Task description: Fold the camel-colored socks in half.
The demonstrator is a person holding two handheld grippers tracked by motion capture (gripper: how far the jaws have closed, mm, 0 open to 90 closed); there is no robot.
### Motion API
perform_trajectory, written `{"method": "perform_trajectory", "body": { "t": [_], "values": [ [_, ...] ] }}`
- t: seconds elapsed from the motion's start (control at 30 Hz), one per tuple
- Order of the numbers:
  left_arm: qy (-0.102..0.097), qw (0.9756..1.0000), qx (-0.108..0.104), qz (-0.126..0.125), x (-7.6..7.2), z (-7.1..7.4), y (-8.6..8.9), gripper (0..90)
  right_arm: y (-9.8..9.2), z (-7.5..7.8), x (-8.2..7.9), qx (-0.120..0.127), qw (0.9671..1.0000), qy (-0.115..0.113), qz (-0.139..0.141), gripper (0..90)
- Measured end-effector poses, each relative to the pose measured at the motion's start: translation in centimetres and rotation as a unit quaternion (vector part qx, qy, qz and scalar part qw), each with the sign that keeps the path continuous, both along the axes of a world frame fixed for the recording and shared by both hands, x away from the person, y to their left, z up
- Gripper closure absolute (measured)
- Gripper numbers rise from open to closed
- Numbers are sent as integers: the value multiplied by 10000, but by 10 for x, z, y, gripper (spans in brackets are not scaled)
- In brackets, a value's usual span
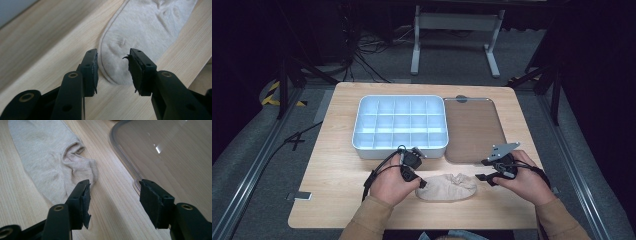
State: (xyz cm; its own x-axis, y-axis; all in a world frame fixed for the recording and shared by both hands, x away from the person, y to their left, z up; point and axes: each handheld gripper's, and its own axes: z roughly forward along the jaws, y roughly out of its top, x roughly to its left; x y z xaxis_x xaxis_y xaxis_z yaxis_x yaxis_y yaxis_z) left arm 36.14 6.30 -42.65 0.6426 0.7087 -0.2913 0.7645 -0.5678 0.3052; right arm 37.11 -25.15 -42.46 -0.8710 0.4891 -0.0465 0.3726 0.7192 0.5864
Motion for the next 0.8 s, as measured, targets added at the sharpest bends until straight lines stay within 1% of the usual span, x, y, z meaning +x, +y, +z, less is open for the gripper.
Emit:
{"method": "perform_trajectory", "body": {
  "t": [0.03,0.07,0.1,0.23,0.27,0.37,0.43,0.5,0.53,0.67,0.77,0.8],
  "values": [
    [0,10000,0,0,0,0,0,599,0,0,0,0,10000,0,0,425],
    [109,9999,61,24,0,-2,0,599,0,0,0,3,10000,2,9,425],
    [172,9998,110,69,0,-4,-1,600,1,0,-1,13,10000,4,15,424],
    [247,9991,274,224,0,-9,-2,603,1,0,-1,8,10000,-4,24,421],
    [247,9990,314,211,1,-9,-1,602,1,-1,-1,5,10000,6,20,420],
    [334,9988,300,206,1,-13,-1,593,2,-2,-1,-21,10000,26,35,417],
    [399,9988,265,138,1,-15,-2,606,2,-3,-1,-31,10000,50,65,417],
    [419,9986,274,146,0,-15,-4,611,2,-3,-1,-43,10000,41,64,417],
    [357,9988,331,97,1,-16,-4,621,2,-3,-1,-40,9999,64,92,417],
    [229,9989,411,-7,0,-16,-4,684,3,-3,-1,-46,9999,61,88,417],
    [262,9986,442,-76,-1,-16,-7,775,3,-4,-1,-63,9999,101,87,417],
    [238,9986,465,-93,-1,-16,-8,808,3,-5,-1,-75,9999,98,83,417]
  ]
}}
